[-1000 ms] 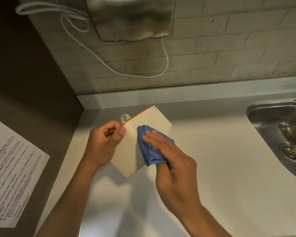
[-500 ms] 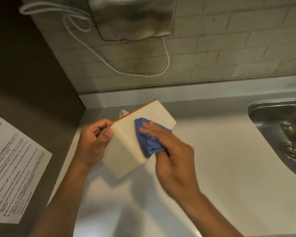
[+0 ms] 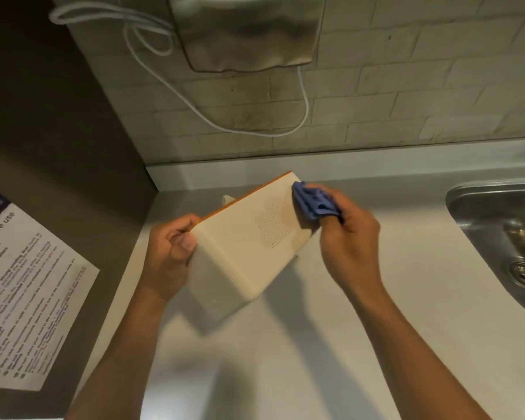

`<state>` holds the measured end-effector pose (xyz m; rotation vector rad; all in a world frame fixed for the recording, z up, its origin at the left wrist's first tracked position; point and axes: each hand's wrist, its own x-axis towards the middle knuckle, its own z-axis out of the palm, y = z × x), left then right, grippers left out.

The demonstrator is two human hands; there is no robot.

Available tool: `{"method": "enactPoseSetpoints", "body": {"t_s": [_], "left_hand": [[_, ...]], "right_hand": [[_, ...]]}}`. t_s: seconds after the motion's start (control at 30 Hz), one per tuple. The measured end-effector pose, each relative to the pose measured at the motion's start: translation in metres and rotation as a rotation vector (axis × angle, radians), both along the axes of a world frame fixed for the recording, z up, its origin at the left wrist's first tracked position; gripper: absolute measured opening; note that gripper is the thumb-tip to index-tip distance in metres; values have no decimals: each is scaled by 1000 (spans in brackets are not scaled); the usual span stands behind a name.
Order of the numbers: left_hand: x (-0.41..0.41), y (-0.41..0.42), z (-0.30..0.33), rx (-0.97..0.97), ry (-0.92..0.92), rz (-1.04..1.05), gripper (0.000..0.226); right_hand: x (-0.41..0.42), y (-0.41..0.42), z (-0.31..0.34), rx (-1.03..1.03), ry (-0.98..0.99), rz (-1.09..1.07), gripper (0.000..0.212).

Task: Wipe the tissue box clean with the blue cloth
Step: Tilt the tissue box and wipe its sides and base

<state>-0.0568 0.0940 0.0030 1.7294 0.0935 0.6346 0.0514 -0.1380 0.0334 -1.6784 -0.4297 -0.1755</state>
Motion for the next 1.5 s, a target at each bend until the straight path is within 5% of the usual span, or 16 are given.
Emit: {"method": "enactPoseSetpoints", "body": {"t_s": [0.33, 0.6, 0.8, 0.97, 1.2, 1.5], "left_hand": [[4, -11, -4, 59, 48, 29, 49], [8, -20, 4, 5, 69, -44, 49], [18, -13, -8, -28, 99, 24, 52], [23, -14, -17, -81, 140, 103, 44], [28, -15, -4, -361, 253, 199, 65], [38, -36, -5, -715, 292, 202, 83]], "right_hand": [[-66, 6, -13, -100, -340, 309, 56], [-16, 1, -11, -50, -62, 148, 50], [-68, 4, 3, 31, -148, 390, 51], [-66, -8, 14, 139, -32, 523, 52], [-11, -24, -9, 181, 119, 48, 52], [-10, 5, -12, 144, 133, 38, 53]]}}
